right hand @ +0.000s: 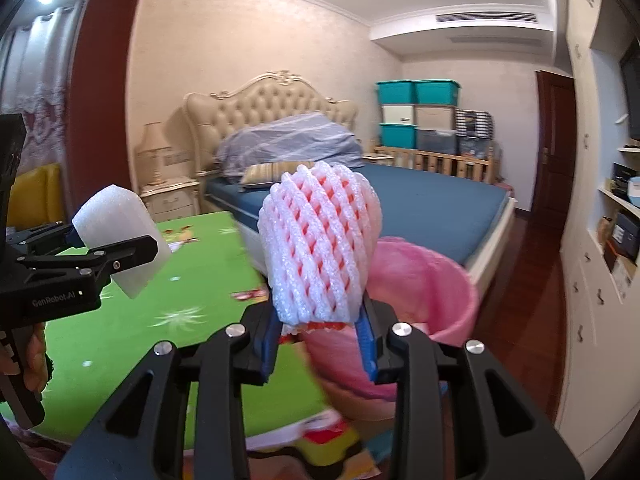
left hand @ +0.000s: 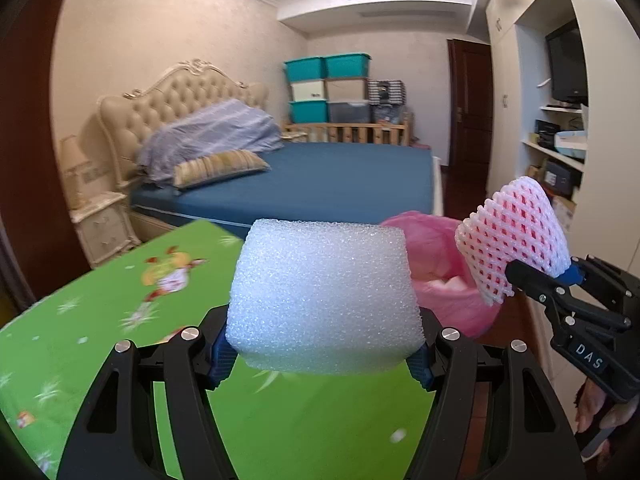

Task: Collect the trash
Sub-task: 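Carry the pink foam net and white foam cube to the pink bin, then open both tools over the pink bin to drop the net and cube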

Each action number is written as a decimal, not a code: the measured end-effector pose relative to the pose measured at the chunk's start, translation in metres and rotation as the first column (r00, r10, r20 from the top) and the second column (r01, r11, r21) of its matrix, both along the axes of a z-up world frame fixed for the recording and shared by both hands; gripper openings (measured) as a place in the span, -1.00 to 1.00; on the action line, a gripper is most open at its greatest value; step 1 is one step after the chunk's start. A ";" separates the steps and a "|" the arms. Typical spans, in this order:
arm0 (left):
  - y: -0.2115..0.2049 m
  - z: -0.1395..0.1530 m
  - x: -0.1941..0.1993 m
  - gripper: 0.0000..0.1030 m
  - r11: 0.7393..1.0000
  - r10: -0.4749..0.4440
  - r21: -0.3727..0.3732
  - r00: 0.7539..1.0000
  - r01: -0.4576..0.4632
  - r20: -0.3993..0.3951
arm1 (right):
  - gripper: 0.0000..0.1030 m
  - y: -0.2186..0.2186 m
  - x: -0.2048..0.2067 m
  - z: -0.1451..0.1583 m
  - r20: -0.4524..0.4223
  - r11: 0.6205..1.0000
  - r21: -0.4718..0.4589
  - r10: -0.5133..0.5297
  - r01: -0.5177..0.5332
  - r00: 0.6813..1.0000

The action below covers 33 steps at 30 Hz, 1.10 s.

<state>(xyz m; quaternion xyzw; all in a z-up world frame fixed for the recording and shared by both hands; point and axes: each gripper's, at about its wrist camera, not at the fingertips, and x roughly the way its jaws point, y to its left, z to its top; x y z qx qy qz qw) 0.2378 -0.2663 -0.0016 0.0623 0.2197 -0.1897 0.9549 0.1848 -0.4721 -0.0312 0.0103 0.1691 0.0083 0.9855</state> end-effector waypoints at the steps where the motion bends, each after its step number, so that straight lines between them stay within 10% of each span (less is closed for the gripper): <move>1: -0.007 0.000 0.006 0.23 1.000 -0.016 -0.009 1.000 0.016 -0.008 | -0.38 -0.009 0.003 0.000 -0.001 1.000 0.000 -0.015 0.015 1.000; 21: -0.132 -0.006 0.099 0.24 0.989 -0.148 0.006 0.989 0.149 -0.028 | -0.26 -0.084 0.096 -0.031 -0.074 0.993 0.031 -0.107 0.110 0.991; 28: -0.151 0.002 0.127 0.70 0.984 -0.173 -0.045 0.984 0.171 -0.047 | 0.47 -0.081 0.126 -0.026 -0.029 0.999 -0.007 -0.048 0.048 0.998; 33: -0.139 0.014 0.126 0.80 0.988 -0.139 -0.069 0.990 0.138 -0.017 | 0.49 -0.102 0.115 -0.021 -0.005 0.997 -0.017 -0.070 0.070 0.998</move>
